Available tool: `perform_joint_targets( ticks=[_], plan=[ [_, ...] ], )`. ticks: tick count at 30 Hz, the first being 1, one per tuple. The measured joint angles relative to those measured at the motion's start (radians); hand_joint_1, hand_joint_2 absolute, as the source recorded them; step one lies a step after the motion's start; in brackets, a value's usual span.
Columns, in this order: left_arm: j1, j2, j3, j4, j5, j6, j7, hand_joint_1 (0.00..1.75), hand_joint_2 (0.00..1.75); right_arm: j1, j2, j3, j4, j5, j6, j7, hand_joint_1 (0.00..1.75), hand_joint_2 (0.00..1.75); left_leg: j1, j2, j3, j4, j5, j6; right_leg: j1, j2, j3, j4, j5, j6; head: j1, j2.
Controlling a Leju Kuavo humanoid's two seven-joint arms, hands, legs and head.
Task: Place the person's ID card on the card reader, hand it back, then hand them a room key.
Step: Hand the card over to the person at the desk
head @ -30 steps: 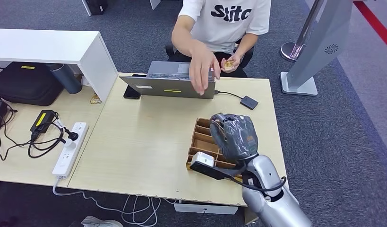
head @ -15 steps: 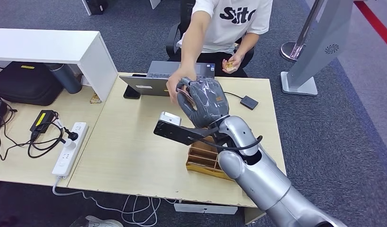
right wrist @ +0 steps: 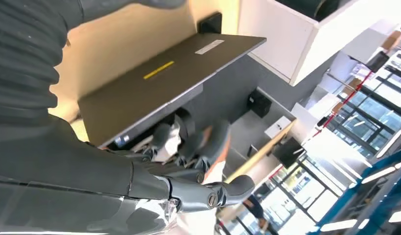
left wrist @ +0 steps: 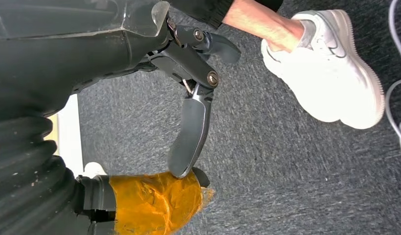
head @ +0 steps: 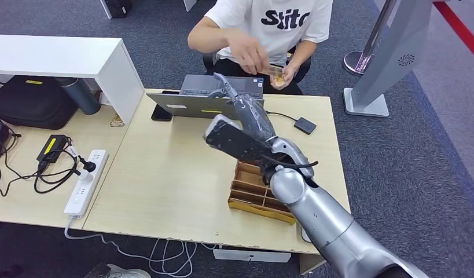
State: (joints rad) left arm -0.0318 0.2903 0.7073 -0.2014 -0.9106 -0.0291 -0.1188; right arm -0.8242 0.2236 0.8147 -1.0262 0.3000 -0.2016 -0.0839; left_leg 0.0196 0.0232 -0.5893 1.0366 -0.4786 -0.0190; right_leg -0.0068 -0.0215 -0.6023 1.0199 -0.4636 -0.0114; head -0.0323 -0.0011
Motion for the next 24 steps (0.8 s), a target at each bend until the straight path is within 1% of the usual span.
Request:
perform_joint_targets(
  ticks=[4, 8, 10, 13, 15, 17, 21, 24],
  plan=[
    [0.001, 0.0, 0.0, 0.0, 0.0, 0.0, 0.001, 0.0, 1.75, 0.009, -0.034, -0.076, 0.058, -0.134, 0.058, -0.09, 0.0, 1.75, 0.0, -0.001, 0.0, 0.0, 0.0, 0.0, 0.0, -0.001, 0.001, 0.0, 0.0, 0.0, 0.0, 0.0],
    [0.008, 0.001, 0.0, 0.0, -0.001, 0.0, -0.008, 0.0, 1.75, 0.063, -0.095, -0.18, 0.103, -0.299, 0.148, -0.238, 0.0, 1.75, 0.0, -0.002, 0.0, 0.0, 0.0, 0.0, 0.0, -0.002, 0.001, -0.001, 0.0, 0.0, 0.0, 0.0],
    [0.014, 0.003, 0.0, 0.0, -0.001, 0.0, -0.012, 0.0, 1.75, 0.108, -0.123, -0.243, 0.119, -0.405, 0.217, -0.297, 0.0, 1.75, 0.0, -0.002, 0.0, 0.0, -0.001, 0.001, 0.0, -0.003, 0.001, -0.002, 0.0, 0.0, 0.0, 0.0],
    [0.021, 0.008, 0.003, 0.001, 0.0, -0.007, -0.017, 0.0, 1.75, 0.182, -0.163, -0.354, 0.153, -0.563, 0.357, -0.368, 0.0, 1.75, 0.0, -0.003, 0.0, 0.0, -0.002, 0.001, 0.0, -0.003, 0.002, -0.002, -0.001, 0.001, 0.0, 0.0],
    [0.028, 0.01, 0.009, 0.001, 0.003, -0.011, -0.019, 0.0, 1.75, 0.23, -0.191, -0.433, 0.184, -0.648, 0.447, -0.4, 0.0, 1.75, 0.0, -0.004, 0.0, 0.0, -0.002, 0.001, 0.0, -0.004, 0.002, -0.002, -0.001, 0.001, 0.0, 0.0],
    [0.035, 0.013, 0.015, 0.001, 0.007, -0.016, -0.02, 0.0, 1.75, 0.271, -0.215, -0.507, 0.215, -0.711, 0.506, -0.417, 0.0, 1.75, 0.0, -0.004, 0.0, 0.0, -0.002, 0.001, 0.0, -0.004, 0.002, -0.002, -0.001, 0.001, 0.0, 0.0],
    [0.044, 0.017, 0.033, 0.001, 0.016, -0.032, -0.027, 0.0, 1.75, 0.34, -0.26, -0.63, 0.29, -0.784, 0.584, -0.453, 0.0, 1.75, 0.0, -0.004, 0.0, 0.0, -0.003, 0.002, 0.0, -0.005, 0.002, -0.003, -0.001, 0.001, 0.0, 0.0],
    [0.051, 0.017, 0.043, 0.001, 0.018, -0.032, -0.029, 0.0, 1.75, 0.373, -0.283, -0.694, 0.338, -0.808, 0.625, -0.471, 0.0, 1.75, 0.0, -0.003, 0.0, 0.0, -0.003, 0.002, 0.0, -0.004, 0.001, -0.003, -0.001, 0.001, 0.0, 0.0]
  ],
)
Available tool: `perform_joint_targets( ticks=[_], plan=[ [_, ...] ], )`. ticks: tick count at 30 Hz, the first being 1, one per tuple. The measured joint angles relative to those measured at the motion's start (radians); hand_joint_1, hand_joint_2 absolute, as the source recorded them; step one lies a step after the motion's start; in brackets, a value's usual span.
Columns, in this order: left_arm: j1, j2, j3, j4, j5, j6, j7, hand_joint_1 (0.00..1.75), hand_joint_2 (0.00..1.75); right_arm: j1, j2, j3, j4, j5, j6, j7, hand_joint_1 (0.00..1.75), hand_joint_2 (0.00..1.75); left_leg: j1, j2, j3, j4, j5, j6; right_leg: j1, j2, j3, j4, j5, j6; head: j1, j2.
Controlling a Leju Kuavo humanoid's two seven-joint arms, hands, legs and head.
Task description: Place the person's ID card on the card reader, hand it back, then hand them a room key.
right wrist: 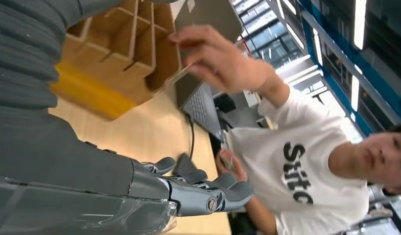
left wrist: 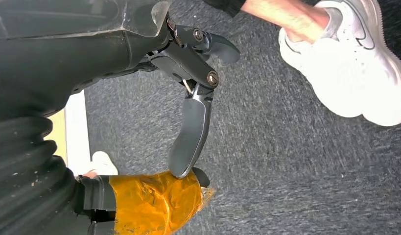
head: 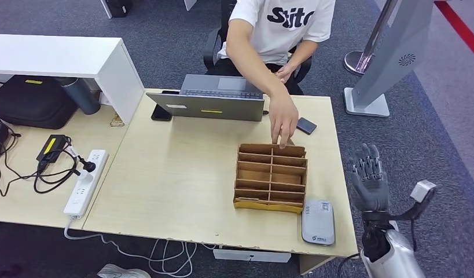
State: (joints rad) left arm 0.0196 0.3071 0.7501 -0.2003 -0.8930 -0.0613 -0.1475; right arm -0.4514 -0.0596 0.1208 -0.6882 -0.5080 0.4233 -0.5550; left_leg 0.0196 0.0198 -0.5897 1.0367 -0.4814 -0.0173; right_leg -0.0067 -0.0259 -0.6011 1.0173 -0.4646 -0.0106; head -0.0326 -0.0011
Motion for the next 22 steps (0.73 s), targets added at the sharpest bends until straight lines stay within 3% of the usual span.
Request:
perform_joint_targets(
  ticks=[10, 22],
  plan=[
    [0.013, -0.001, 0.04, 0.0, 0.003, -0.008, -0.001, 0.0, 1.75, 0.113, -0.055, -0.185, 0.171, -0.043, 0.048, 0.01, 0.0, 1.75, 0.0, -0.001, 0.0, 0.0, -0.001, 0.001, 0.0, -0.001, 0.001, 0.0, -0.001, 0.0, 0.0, 0.0],
    [0.014, -0.002, 0.067, 0.0, 0.003, -0.008, -0.001, 0.0, 1.75, 0.204, -0.059, -0.236, 0.303, -0.017, 0.022, 0.072, 0.0, 1.75, 0.0, -0.001, 0.0, 0.0, -0.001, 0.001, 0.0, -0.001, 0.001, 0.0, -0.001, 0.0, 0.0, 0.0]
  ],
)
